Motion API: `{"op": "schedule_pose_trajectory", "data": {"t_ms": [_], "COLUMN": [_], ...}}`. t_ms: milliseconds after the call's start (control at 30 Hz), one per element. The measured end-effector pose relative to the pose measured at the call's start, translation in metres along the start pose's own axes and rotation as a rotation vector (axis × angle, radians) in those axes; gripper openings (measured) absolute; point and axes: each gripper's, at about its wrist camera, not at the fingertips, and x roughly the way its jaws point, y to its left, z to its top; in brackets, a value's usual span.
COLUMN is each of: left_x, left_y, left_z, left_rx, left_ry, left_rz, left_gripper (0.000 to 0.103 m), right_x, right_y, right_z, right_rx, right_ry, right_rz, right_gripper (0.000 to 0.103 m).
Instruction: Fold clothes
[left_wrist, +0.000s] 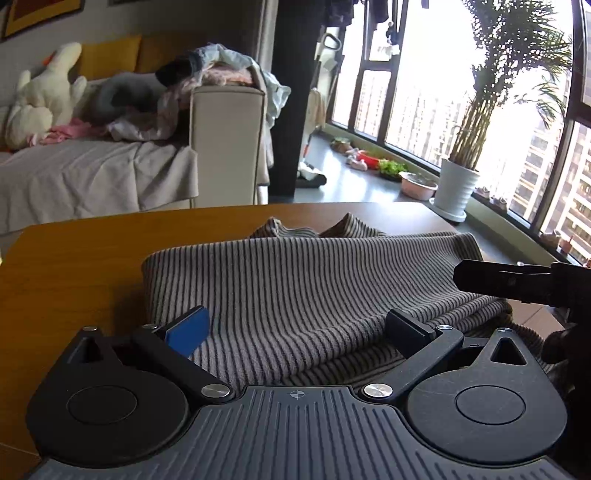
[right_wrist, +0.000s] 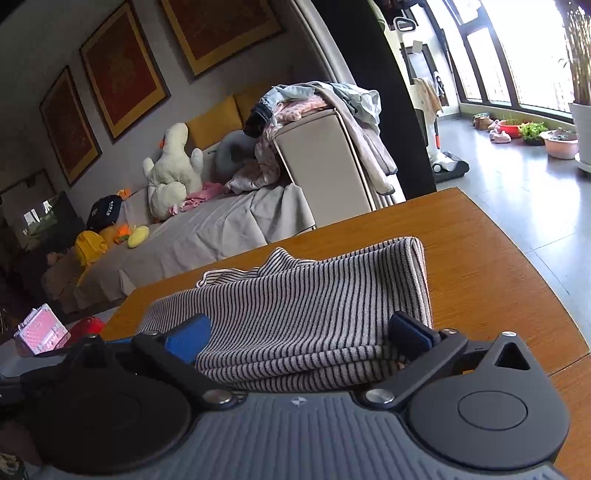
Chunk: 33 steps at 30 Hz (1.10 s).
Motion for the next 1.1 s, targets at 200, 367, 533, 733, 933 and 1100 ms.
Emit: {"op": "schedule_pose_trajectory", "data": {"t_ms": [200, 367, 533, 733, 933, 1100], "left_x": [-0.004, -0.005, -0.004, -0.005, -0.007, -0.008], "left_y": [0.000, 0.004, 0.003, 0.001, 0.002, 0.005], "left_z": [-0.002, -0.002, -0.002, -0.003, -0.004, -0.005], "left_rx": [0.014, 0.003, 0.010, 0.007, 0.000, -0.011], "left_ry": [0.014, 0.020, 0.025, 0.022, 0.017, 0.012], "left_rz": [0.020, 0.017, 0.021, 0.019, 0.011, 0.003], "left_gripper": [0.103, 0.103, 0.103, 0.103, 0.103, 0.103], "right_x": [-0.003, -0.004, 0.003, 0.012, 0.047, 0.003], "right_y": [0.009, 0.005, 0.015, 0.038, 0.022, 0.035], "right_z": [-0.005, -0.004, 0.008, 0.043, 0.025, 0.012], "right_rx": [-0.006, 0.034, -0.033, -0.135, -0.203, -0.223], "right_ry": [0.014, 0.027, 0.096, 0.017, 0.122, 0.087], "right_rz": [-0.006, 0.034, 0.028, -0.110, -0.202, -0.189], "right_gripper": [0.103, 0.103, 0.103, 0.084, 0.059, 0.059]}}
